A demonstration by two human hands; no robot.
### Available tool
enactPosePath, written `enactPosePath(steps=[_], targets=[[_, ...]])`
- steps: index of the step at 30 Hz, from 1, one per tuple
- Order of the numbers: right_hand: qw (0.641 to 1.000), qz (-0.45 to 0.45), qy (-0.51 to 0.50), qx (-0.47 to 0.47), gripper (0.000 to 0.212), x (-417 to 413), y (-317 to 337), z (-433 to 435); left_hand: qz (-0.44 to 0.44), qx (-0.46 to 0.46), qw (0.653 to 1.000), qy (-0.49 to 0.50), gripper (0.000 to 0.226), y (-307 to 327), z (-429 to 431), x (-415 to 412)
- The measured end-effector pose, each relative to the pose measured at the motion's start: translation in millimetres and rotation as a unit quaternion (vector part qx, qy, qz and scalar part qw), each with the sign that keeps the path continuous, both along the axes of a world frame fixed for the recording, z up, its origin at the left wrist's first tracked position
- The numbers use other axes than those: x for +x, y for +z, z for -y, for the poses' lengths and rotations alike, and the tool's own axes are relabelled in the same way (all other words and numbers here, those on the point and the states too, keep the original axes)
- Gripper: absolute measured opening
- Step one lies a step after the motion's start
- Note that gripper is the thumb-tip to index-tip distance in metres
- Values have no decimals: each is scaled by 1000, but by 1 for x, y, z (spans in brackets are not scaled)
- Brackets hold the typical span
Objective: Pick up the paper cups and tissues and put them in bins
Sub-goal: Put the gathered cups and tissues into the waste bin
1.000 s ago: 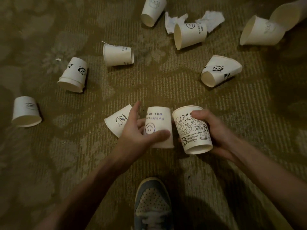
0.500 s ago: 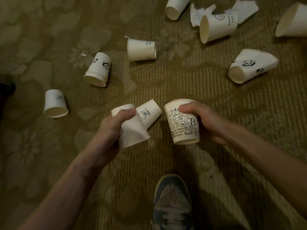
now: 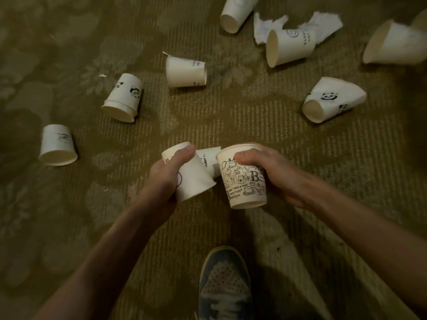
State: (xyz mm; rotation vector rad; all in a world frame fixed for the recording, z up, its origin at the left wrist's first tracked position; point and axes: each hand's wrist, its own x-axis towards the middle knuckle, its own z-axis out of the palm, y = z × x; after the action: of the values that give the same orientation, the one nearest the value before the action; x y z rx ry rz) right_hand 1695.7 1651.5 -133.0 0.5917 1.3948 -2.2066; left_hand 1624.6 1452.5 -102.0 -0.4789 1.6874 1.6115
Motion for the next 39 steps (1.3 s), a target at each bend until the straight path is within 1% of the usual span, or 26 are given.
enactPosePath(steps=[2, 5, 8, 10, 11, 12, 14, 16, 19, 20, 23, 25, 27, 29, 30, 31, 34, 35, 36, 37, 39], targets=[[1000, 2, -25, 8, 66, 6, 8, -13, -7, 8, 1000, -27, 70, 1, -16, 4], [997, -1, -57, 51, 68, 18, 18, -38, -12, 9, 998, -61, 74, 7, -50, 11], [990, -4, -107, 91, 58, 34, 31, -69, -20, 48, 992, -111, 63, 19, -88, 19], [984, -12, -135, 118, 50, 48, 41, -91, -48, 58, 984, -160, 55, 31, -117, 23], [979, -16, -152, 134, 51, 55, 48, -104, -67, 57, 979, -183, 55, 38, -132, 26], [973, -21, -170, 152, 56, 63, 56, -116, -85, 58, 973, -205, 58, 46, -148, 28], [958, -45, -204, 197, 72, 78, 78, -142, -124, 71, 959, -244, 59, 66, -182, 36], [936, -81, -241, 242, 74, 98, 104, -171, -175, 91, 937, -287, 59, 88, -221, 47], [901, -116, -269, 319, 68, 137, 144, -213, -240, 104, 900, -350, 76, 125, -280, 71], [886, -121, -279, 349, 66, 152, 157, -226, -257, 110, 889, -362, 77, 136, -298, 79], [838, -136, -324, 418, 59, 199, 190, -261, -319, 136, 848, -402, 80, 167, -352, 114], [806, -136, -357, 453, 55, 233, 208, -283, -354, 154, 819, -423, 76, 187, -387, 143], [786, -123, -389, 465, 58, 269, 223, -304, -386, 173, 790, -443, 67, 202, -422, 175], [782, -118, -436, 430, 67, 307, 233, -322, -420, 189, 764, -452, 57, 213, -454, 211], [773, -112, -469, 411, 67, 325, 238, -327, -438, 194, 753, -452, 54, 218, -469, 229], [754, -99, -504, 411, 66, 343, 241, -335, -453, 202, 742, -452, 52, 221, -482, 247], [659, -6, -564, 497, 71, 394, 244, -351, -477, 234, 708, -466, 50, 221, -516, 300], [640, 30, -570, 513, 71, 408, 242, -354, -481, 238, 692, -483, 52, 218, -528, 316], [630, 65, -565, 529, 66, 420, 238, -358, -479, 234, 680, -504, 55, 213, -538, 331], [621, 99, -552, 547, 57, 431, 232, -360, -471, 223, 673, -525, 57, 206, -548, 344], [610, 162, -514, 581, 36, 450, 219, -364, -439, 197, 668, -568, 58, 188, -564, 362]])
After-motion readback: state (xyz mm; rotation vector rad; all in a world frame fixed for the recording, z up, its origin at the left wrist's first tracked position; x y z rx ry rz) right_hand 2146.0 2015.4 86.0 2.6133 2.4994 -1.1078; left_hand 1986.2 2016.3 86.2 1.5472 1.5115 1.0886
